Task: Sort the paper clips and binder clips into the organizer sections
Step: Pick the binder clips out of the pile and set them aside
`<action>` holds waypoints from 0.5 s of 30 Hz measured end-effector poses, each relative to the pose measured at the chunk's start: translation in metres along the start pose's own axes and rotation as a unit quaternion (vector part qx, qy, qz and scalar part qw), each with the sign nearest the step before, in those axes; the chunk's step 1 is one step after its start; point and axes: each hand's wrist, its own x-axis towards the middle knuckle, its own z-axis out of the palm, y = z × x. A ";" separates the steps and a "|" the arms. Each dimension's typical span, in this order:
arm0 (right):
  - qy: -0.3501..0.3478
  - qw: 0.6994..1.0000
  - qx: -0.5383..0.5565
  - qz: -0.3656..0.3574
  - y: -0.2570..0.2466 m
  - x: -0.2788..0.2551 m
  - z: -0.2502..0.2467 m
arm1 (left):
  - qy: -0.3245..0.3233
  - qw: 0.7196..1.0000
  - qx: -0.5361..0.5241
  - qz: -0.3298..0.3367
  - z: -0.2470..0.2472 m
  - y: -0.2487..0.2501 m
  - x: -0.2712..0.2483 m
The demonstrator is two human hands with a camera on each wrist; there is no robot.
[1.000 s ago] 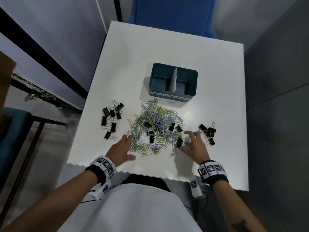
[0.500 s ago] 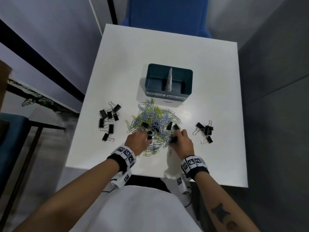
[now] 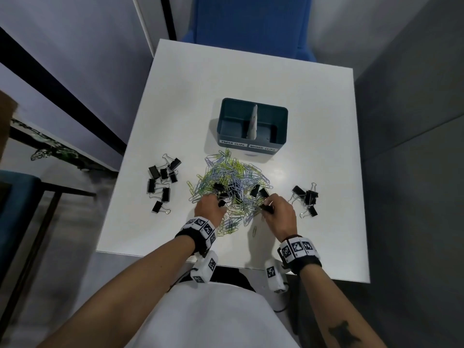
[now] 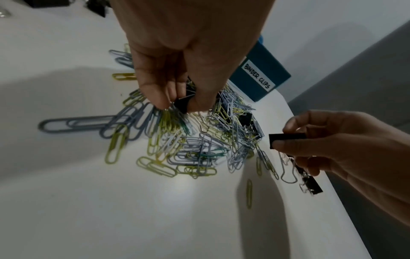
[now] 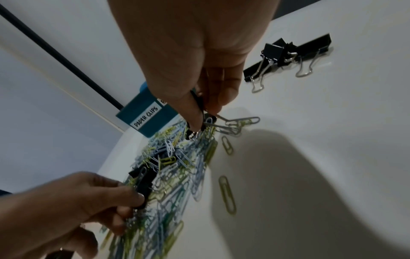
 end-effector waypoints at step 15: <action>0.102 0.989 0.018 0.102 0.039 0.029 -0.074 | 0.074 0.995 -0.018 0.067 -0.001 0.001 0.001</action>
